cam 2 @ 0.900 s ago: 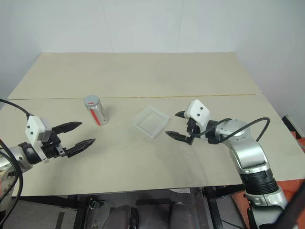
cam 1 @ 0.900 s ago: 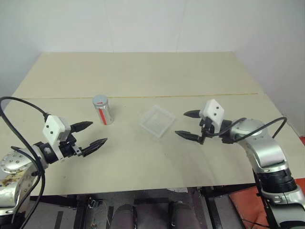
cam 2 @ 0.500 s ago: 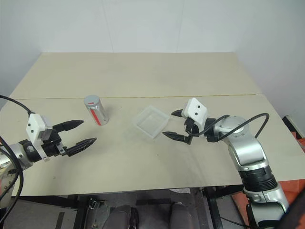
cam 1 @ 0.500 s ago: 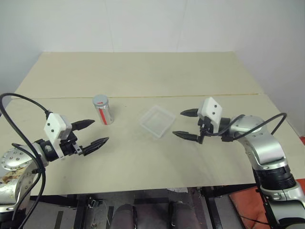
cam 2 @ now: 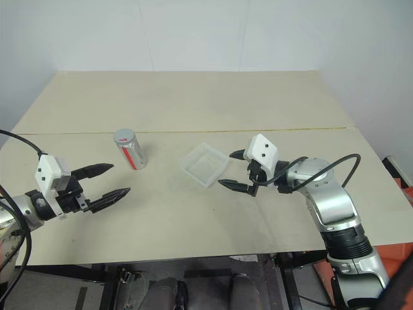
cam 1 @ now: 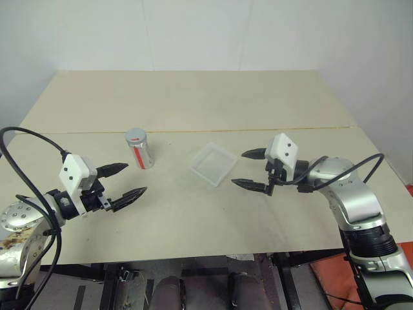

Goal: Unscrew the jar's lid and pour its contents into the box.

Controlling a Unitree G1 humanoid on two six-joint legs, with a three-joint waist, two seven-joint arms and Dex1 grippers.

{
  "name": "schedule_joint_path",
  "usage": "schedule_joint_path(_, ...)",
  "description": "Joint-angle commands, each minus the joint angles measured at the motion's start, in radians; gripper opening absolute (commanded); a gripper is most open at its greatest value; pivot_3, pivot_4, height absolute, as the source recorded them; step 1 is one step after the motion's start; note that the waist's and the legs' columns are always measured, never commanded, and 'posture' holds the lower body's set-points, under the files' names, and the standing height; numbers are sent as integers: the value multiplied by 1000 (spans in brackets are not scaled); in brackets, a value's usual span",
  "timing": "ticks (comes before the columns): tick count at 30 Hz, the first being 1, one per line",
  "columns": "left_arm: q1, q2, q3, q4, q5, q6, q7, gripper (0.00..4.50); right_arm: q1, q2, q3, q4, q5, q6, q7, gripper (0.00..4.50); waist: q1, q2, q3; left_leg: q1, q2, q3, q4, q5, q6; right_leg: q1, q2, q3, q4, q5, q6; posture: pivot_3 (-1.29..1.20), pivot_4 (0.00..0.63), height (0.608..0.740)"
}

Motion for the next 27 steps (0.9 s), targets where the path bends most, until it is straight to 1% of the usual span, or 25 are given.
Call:
schedule_joint_path(1,-13,-86,-6,-2,28,-27,126,4461,-17,10,-8,-24,-2,-32,-13,4461,0,0,0,0,0,0,0,0,0,0,0,0,0,0,0,0,150,740)
schedule_joint_path(4,-18,-177,-25,-9,74,-50,232,4461,-19,17,-9,-25,-7,-34,-19,4461,1,0,0,0,0,0,0,0,0,0,0,0,0,0,0,0,150,740)
schedule_joint_path(6,-22,-257,-48,-15,151,-77,360,4461,-23,22,-9,-27,-10,-34,-26,4461,2,0,0,0,0,0,0,0,0,0,0,0,0,0,0,0,150,740)
schedule_joint_path(9,-53,-346,-77,15,268,-104,527,4461,-29,31,-12,-31,-9,-30,-31,4461,6,0,0,1,-1,-1,1,0,0,2,0,-1,0,0,0,0,150,740)
schedule_joint_path(15,-96,-441,-173,72,368,-184,617,4461,-58,47,-13,-23,-8,-26,-37,4461,11,0,0,1,-1,-1,1,-1,1,3,-1,-1,-1,1,0,0,150,740)
schedule_joint_path(21,-167,-530,-209,176,473,-255,765,4461,-69,52,-19,-43,-1,-12,-42,4461,18,0,0,2,-1,-1,1,-3,5,3,-1,-1,-1,1,0,0,150,740)
schedule_joint_path(27,-236,-567,-217,290,481,-341,789,4461,-54,61,-36,-85,33,12,-49,4461,20,0,0,1,-1,0,1,-3,5,3,-1,-1,-1,1,0,0,150,740)
